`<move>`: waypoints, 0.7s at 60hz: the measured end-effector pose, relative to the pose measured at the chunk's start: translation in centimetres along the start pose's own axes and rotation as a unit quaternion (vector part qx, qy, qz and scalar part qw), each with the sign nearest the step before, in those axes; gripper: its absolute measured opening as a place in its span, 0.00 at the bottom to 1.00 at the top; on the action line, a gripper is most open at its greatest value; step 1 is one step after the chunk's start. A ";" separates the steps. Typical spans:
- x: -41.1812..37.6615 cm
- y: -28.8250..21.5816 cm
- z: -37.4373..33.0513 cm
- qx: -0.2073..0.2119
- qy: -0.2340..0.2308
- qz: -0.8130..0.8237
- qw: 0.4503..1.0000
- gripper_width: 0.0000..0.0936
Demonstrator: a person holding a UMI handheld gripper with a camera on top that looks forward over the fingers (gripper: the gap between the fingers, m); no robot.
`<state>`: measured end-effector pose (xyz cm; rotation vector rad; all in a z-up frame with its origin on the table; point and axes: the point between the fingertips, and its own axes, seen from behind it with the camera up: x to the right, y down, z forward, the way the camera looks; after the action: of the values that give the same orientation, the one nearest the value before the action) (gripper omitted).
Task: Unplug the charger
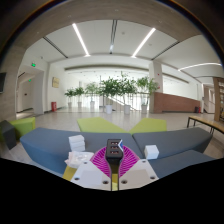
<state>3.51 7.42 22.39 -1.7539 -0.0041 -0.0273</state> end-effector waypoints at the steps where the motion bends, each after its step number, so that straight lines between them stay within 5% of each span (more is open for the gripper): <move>1: 1.1 -0.2 -0.6 -0.005 0.006 -0.001 1.000 0.07; 18: 8.0 21.2 0.2 -0.245 0.044 -0.015 0.968 0.09; 32: 8.8 24.2 1.5 -0.279 0.041 -0.031 0.959 0.23; 35: 9.1 24.5 1.6 -0.288 0.046 -0.029 0.956 0.40; 38: 10.5 24.3 1.6 -0.283 0.071 -0.028 0.956 0.71; 42: 11.3 24.0 1.1 -0.280 0.082 -0.015 0.956 0.83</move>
<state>15.28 4.01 -1.22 -2.3133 0.1085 -0.2146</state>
